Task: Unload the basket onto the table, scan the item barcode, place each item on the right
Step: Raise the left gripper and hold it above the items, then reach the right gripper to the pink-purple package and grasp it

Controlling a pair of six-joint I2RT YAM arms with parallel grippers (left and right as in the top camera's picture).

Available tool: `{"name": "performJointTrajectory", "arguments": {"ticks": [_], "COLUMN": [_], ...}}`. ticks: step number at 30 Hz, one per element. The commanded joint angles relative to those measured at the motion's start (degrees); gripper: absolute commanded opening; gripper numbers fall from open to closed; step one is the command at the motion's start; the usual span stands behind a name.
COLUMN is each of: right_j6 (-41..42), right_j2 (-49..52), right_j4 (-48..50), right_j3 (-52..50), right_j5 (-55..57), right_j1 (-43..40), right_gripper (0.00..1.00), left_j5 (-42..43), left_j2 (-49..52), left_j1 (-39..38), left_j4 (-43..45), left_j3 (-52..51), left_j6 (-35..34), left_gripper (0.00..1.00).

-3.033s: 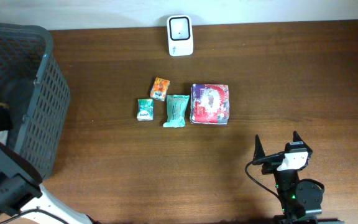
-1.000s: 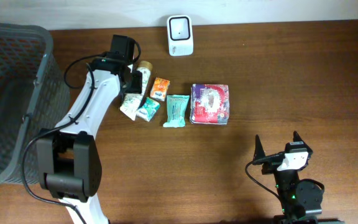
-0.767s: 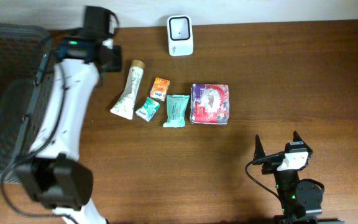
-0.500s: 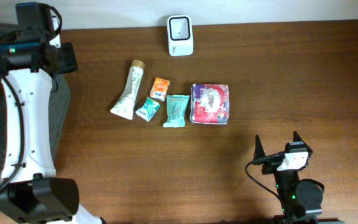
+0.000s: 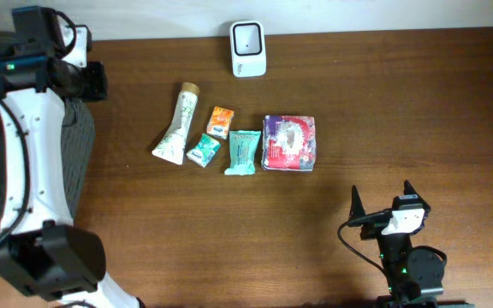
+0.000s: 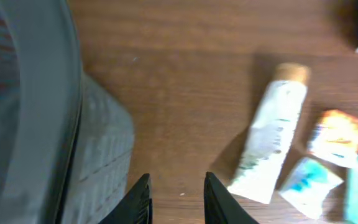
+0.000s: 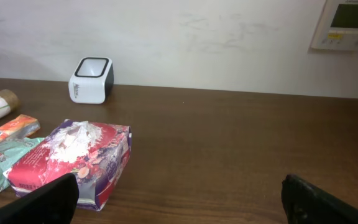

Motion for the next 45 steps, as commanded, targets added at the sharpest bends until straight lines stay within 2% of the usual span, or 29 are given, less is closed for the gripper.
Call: {"name": "performJointTrajectory", "arguments": {"ticks": [1, 7, 11, 17, 18, 19, 20, 21, 28, 38, 40, 41, 43, 45], "right_j6": [-0.2, -0.2, -0.2, -0.2, -0.2, -0.2, -0.2, -0.2, -0.2, 0.3, 5.6, 10.8, 15.7, 20.2], "right_j2": [-0.3, -0.3, -0.3, -0.3, -0.3, -0.3, -0.3, -0.3, -0.3, -0.3, -0.3, -0.3, -0.3, -0.3], "right_j4": [-0.2, -0.2, -0.2, -0.2, -0.2, -0.2, -0.2, -0.2, -0.2, 0.1, 2.0, 3.0, 4.2, 9.2], "right_j3": [-0.4, -0.4, -0.4, -0.4, -0.4, -0.4, -0.4, -0.4, -0.4, -0.4, -0.4, -0.4, -0.4, -0.4], "right_j5": [0.3, 0.3, 0.3, 0.3, 0.3, 0.3, 0.3, 0.3, 0.3, -0.1, -6.6, -14.3, -24.1, -26.5], "right_j1": [-0.3, -0.3, -0.3, -0.3, -0.3, -0.3, -0.3, -0.3, -0.3, -0.3, -0.3, -0.3, -0.3, -0.3], "right_gripper": [0.99, 0.99, 0.99, 0.99, 0.99, 0.99, 0.99, 0.99, 0.99, 0.99, 0.99, 0.99, 0.99, 0.99], "left_j5": [-9.4, -8.7, 0.8, 8.1, 10.3, 12.3, 12.9, 12.9, 14.4, 14.4, 14.4, 14.4, 14.4, 14.4], "left_j2": [2.4, 2.4, 1.8, -5.4, -6.8, -8.2, -8.8, -9.1, -9.0, -9.0, -9.0, -9.0, -9.0, -9.0], "left_j1": [0.7, 3.8, 3.8, 2.1, 1.6, 0.8, 0.2, -0.6, -4.7, -5.1, -5.1, -5.1, -5.1, -5.1], "left_j4": [0.4, 1.8, 1.7, 0.0, -0.7, -2.0, -2.9, -4.3, -12.8, -14.0, -14.0, -14.0, -14.0, -14.0], "left_j3": [-0.9, -0.7, 0.6, 1.5, 1.5, 1.5, 1.5, 1.5, 1.2, 1.2, 1.2, 1.2, 1.2, 1.2], "left_j6": [-2.8, -2.8, -2.8, -2.8, -2.8, -2.8, -2.8, -2.8, -2.8, -2.8, -2.8, -2.8, -2.8, -2.8], "left_gripper": [0.26, 0.33, 0.44, 0.46, 0.51, 0.62, 0.87, 0.99, 0.99, 0.99, 0.99, 0.99, 0.99, 0.99]}}
